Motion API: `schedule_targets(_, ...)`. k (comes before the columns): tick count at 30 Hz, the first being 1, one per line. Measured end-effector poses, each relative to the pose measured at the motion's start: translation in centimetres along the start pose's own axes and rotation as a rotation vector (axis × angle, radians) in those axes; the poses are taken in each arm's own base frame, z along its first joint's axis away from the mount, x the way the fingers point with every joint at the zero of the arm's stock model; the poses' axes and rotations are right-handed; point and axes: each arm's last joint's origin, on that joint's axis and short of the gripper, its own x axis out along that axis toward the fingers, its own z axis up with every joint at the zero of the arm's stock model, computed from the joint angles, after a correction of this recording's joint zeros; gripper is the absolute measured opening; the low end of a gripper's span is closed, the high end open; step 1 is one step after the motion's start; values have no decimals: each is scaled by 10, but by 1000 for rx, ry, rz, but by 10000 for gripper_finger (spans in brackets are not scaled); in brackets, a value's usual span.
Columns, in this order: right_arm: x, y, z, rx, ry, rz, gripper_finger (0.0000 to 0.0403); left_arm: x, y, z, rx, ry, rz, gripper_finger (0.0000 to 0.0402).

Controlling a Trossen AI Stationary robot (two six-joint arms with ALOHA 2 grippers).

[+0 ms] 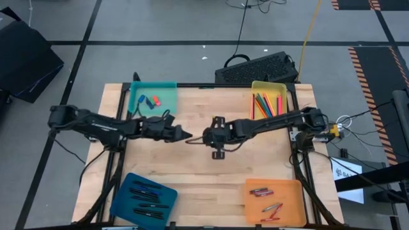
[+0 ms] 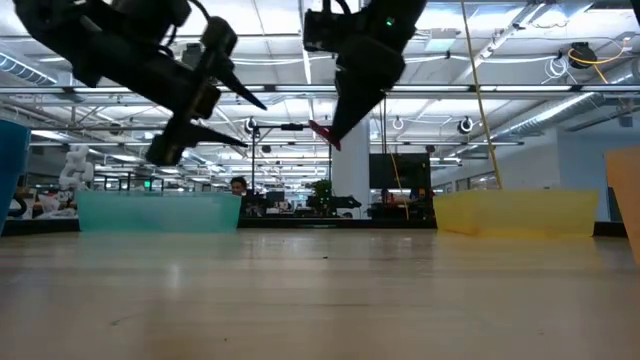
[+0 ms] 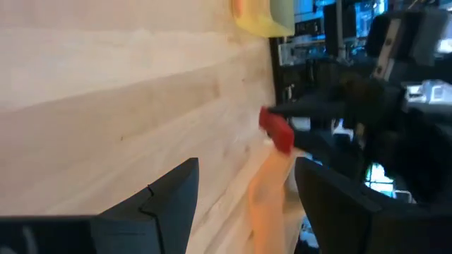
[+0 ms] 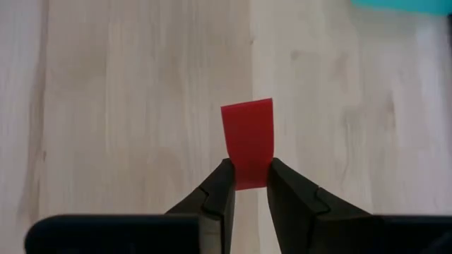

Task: Sort crayons/erasers/pens/pencils in bins
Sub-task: Put the red eraser into the light blue bin

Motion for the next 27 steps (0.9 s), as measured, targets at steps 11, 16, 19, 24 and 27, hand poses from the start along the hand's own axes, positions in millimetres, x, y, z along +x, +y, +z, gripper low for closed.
schedule_targets(11, 4, -15, 9, 42, -85, -18, 67, 52, -20, 26, 35, 50, -63, 237)
schedule_targets(16, 5, -20, 7, 58, -62, -24, 67, 66, -32, 29, 55, 62, -60, 235)
schedule_targets(19, 5, -20, 5, 65, -43, -23, 67, 67, -30, 29, 52, 83, -20, 216)
schedule_targets(24, 5, -20, 4, 82, -37, -23, 67, 67, -28, 29, 57, 97, -6, 138)
schedule_targets(27, 4, -19, 6, 76, -58, -20, 68, 67, -27, 29, 71, 82, 3, 82)
